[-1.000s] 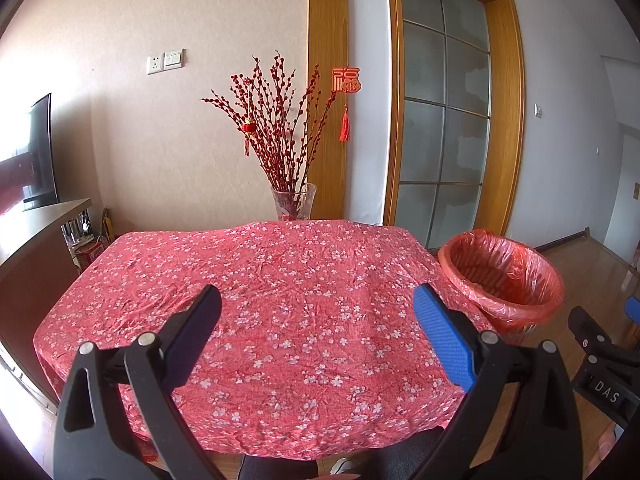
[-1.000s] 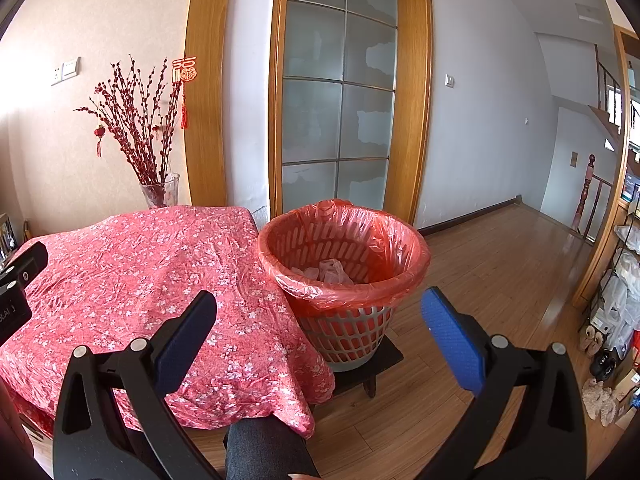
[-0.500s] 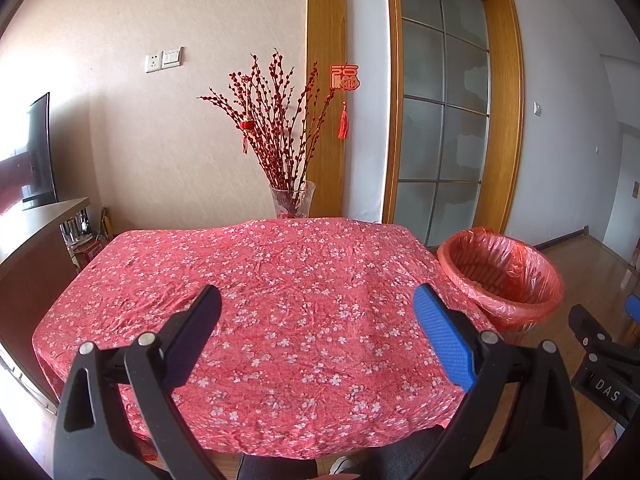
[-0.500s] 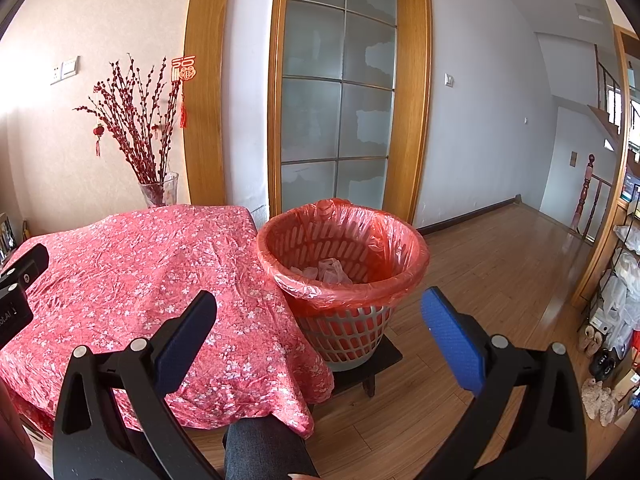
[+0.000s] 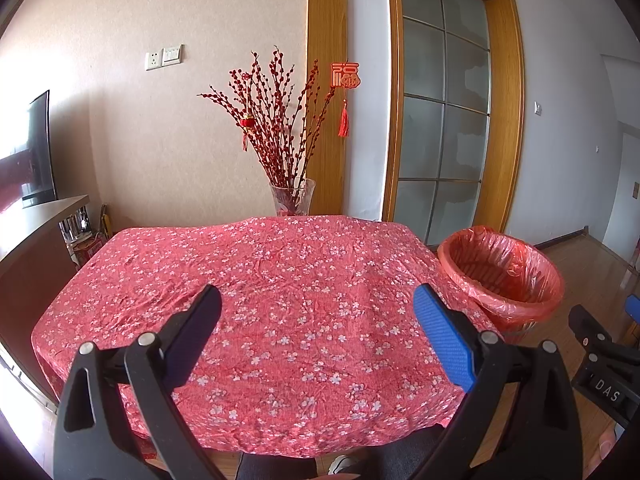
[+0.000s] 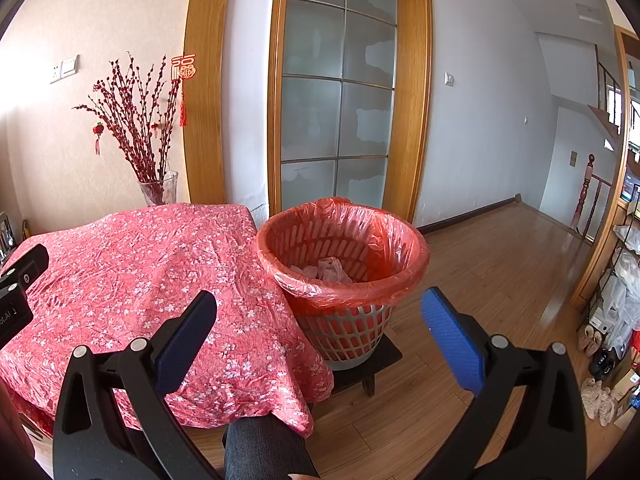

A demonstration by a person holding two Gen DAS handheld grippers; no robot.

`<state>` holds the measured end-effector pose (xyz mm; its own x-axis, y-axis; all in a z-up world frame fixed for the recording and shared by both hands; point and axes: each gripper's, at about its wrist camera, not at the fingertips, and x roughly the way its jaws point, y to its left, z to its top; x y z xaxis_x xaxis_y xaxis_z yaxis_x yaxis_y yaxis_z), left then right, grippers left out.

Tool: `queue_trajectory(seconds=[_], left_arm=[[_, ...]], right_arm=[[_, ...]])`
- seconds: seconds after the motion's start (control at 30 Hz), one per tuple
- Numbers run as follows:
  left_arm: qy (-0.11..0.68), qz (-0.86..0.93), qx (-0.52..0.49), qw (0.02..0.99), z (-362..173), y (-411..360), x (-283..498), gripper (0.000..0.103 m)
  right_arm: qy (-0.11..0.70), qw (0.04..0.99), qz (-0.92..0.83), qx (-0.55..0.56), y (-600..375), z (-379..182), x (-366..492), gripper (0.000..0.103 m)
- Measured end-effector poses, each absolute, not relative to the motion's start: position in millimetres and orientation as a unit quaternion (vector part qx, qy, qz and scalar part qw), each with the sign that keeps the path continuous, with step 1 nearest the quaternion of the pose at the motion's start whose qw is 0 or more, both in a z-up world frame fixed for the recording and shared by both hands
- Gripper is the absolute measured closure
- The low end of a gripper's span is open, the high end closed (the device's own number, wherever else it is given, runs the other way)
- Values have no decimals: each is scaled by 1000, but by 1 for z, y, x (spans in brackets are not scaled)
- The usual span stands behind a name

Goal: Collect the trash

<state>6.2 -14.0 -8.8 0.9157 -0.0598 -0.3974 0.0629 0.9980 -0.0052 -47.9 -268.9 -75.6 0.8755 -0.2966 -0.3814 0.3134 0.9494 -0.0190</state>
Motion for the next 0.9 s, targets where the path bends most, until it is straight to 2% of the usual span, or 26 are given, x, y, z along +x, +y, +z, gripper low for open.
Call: queue_trajectory(seconds=[0.9], left_arm=[[209,-27,3,977,-13,-11,9,8]], right_arm=[[196,967,-159,21,-267,-80,-49,2]])
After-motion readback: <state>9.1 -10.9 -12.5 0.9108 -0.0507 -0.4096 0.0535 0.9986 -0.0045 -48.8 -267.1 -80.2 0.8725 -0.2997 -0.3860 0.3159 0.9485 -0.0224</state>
